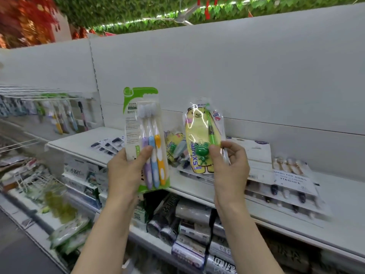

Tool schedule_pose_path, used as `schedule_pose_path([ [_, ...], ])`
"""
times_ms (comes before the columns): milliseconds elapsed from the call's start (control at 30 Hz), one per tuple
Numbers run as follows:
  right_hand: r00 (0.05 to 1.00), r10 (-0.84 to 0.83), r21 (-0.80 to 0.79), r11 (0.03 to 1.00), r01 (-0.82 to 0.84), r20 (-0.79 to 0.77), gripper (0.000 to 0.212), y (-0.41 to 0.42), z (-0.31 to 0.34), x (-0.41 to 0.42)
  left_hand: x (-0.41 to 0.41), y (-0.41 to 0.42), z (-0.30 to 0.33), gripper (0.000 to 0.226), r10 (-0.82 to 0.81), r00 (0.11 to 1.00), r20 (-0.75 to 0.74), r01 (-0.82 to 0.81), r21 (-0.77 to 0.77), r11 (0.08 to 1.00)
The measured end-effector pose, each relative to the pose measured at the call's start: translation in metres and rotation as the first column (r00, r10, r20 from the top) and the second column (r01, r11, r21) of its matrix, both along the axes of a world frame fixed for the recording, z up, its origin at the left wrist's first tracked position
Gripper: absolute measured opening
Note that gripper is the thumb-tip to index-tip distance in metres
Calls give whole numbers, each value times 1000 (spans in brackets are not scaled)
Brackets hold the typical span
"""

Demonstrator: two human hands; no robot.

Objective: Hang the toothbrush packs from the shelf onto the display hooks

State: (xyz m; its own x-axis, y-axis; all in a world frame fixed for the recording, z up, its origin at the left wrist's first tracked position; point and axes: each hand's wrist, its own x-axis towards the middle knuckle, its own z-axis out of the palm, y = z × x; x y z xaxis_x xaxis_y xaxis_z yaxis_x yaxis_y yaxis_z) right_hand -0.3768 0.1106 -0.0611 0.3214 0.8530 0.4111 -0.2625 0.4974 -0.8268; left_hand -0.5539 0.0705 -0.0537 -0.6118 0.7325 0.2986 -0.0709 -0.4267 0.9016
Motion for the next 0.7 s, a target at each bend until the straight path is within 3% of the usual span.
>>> schedule_pose_path([
  [200, 993, 112, -32, 993, -110, 40, 63, -19, 3, -65, -66, -32, -15, 9, 15, 1000, -7, -15, 9, 1000],
  [400, 979, 191, -100, 978, -183, 75, 23, -52, -9, -182, -183, -71, -29, 19, -12, 1000, -26, 11, -33, 999],
  [700, 939, 318, -146, 943, -299, 129, 19, -100, -41, -404, -391, -139, -53, 7, 59, 998, -23, -60, -45, 997],
])
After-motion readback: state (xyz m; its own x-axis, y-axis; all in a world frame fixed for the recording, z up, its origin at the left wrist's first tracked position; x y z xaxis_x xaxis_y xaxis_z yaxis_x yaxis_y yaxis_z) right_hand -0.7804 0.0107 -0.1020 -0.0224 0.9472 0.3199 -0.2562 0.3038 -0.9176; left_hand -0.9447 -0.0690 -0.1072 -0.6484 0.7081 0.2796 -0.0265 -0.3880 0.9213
